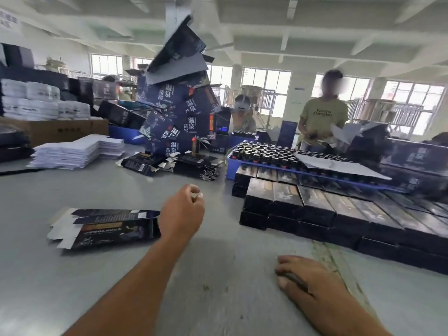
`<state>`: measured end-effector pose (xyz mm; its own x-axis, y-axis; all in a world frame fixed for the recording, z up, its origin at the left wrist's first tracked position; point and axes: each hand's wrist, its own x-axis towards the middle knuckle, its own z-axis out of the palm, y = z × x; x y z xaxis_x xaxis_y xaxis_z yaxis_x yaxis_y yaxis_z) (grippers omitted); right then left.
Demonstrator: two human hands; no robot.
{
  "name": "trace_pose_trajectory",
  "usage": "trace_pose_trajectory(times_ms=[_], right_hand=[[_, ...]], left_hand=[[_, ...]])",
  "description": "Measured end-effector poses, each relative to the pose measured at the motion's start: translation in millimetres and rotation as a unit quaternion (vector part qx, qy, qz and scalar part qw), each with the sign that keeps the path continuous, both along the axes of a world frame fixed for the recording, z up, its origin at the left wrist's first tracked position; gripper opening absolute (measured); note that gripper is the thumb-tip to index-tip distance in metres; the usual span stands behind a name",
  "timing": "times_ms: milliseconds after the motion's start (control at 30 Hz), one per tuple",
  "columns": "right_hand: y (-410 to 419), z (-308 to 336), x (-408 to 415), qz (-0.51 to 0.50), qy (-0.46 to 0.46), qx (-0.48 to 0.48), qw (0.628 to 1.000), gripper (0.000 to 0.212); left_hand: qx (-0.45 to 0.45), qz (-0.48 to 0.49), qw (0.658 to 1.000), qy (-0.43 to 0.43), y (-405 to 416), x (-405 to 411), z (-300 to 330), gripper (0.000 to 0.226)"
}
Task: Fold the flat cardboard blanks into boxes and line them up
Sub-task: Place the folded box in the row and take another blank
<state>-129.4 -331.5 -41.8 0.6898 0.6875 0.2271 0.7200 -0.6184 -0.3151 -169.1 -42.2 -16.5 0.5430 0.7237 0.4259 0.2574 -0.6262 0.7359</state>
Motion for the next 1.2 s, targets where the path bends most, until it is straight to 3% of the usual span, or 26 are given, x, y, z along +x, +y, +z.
trace_pose_trajectory(times_ms=[67,167,333,400,633,800,967,1100,1200], right_hand=[[-2.7,0.2,1.6,0.005,0.007,0.008,1.000,0.031],[-4.2,-1.2,3.2,0.013,0.012,0.021,1.000,0.028],[-5.1,-5.1,6.1,0.012,0.018,0.048,0.999,0.027],[-5.7,-6.3,5.3,0.002,0.027,0.056,0.998,0.026],[-7.1,-6.3,1.8,0.000,0.043,0.042,0.998,0.029],[-7.1,-5.8,1.0,0.003,0.039,0.038,0.999,0.029],[-8.2,-5.0,3.8,0.007,0.035,0.034,0.999,0.027],[-5.0,-1.1,5.5,-0.003,0.048,0.051,0.998,0.023],[-5.0,2.4,3.2,-0.021,0.106,0.109,0.988,0.034]], left_hand=[[0.036,0.028,0.999,0.018,19.7,-8.5,5.5,0.016],[0.123,0.059,0.984,0.114,62.6,-30.1,-4.0,0.023],[0.175,0.104,0.929,0.308,138.9,-53.4,-48.3,0.038],[0.198,0.105,0.911,0.347,156.6,-48.6,-62.7,0.052],[0.230,0.135,0.931,0.248,161.7,-38.9,-71.5,0.080],[0.288,0.135,0.925,0.207,95.5,-54.8,-31.2,0.052],[0.341,0.027,0.926,0.158,32.1,-50.2,-8.9,0.042],[0.298,-0.115,0.934,0.159,-6.8,-31.9,-13.1,0.050],[0.296,-0.167,0.927,0.160,-32.9,-17.2,-14.5,0.055]])
